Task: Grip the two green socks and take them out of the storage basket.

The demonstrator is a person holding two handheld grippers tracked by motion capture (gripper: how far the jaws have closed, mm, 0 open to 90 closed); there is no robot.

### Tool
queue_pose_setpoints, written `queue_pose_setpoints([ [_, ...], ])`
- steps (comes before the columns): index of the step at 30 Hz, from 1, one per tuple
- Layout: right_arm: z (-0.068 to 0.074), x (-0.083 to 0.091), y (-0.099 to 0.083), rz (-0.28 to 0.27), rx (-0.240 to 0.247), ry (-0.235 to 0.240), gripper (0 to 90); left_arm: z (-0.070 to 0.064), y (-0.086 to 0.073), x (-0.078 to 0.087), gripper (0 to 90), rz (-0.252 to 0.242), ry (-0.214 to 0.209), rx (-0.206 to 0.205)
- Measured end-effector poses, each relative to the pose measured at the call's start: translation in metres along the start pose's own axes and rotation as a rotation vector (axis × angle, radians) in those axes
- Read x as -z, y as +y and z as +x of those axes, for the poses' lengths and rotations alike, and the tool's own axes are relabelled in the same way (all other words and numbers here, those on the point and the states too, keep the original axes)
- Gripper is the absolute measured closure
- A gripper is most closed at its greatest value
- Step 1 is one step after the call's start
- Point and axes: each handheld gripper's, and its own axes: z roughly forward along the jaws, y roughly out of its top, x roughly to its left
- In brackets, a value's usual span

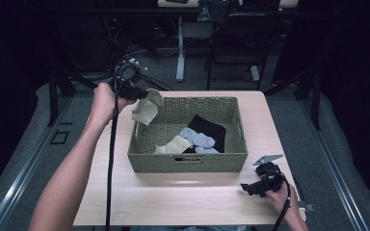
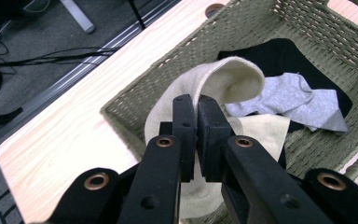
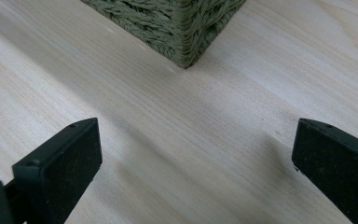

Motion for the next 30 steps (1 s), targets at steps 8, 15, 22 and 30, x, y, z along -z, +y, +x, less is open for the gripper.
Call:
queue_pose_setpoints([
  [8, 0.000, -0.001, 0.000, -0.004, -0.006, 0.006, 0.8, 0.025, -0.022, 0.021, 87.2, -0.008, 0.040, 0.054],
  [15, 0.000, -0.001, 0.000, -0.003, -0.007, 0.006, 0.8, 0.048, -0.050, 0.032, 87.2, -0.005, 0.076, 0.118],
  [22, 0.000, -0.001, 0.000, -0.002, -0.009, -0.001, 0.8, 0.068, -0.078, 0.033, 87.2, 0.010, 0.124, 0.185],
  [30, 0.000, -0.001, 0.000, 0.001, -0.008, 0.000, 0.8, 0.087, -0.111, 0.018, 87.2, 0.052, 0.138, 0.263],
])
